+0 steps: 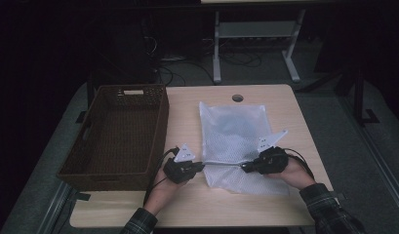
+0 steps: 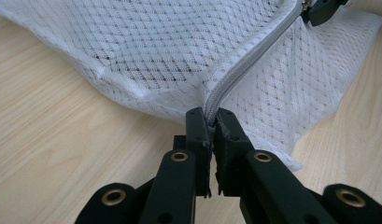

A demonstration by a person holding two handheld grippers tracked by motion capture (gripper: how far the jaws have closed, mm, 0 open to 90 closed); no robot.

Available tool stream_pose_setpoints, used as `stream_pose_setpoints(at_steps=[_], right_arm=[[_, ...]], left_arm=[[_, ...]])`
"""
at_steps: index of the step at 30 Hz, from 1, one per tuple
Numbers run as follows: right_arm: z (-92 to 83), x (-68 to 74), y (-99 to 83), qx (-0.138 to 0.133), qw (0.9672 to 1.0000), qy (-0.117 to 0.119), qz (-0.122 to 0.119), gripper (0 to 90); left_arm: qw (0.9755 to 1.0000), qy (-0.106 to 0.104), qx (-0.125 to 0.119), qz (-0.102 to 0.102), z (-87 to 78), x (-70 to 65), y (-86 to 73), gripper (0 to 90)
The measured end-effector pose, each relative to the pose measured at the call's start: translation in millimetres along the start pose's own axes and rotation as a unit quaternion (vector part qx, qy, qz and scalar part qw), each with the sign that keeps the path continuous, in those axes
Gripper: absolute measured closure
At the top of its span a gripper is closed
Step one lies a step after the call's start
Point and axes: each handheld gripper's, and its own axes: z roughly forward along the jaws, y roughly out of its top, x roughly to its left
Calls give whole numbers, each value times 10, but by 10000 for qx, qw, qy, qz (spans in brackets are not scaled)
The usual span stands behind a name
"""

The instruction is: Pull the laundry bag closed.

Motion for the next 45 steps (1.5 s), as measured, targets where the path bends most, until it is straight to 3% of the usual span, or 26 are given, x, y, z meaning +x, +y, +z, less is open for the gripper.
stream_pose_setpoints(at_steps=[45], right_arm=[[-210, -67, -258, -10, 9996, -152, 245, 861]], left_arm=[[10000, 25, -10, -67, -6, 15, -11, 857]])
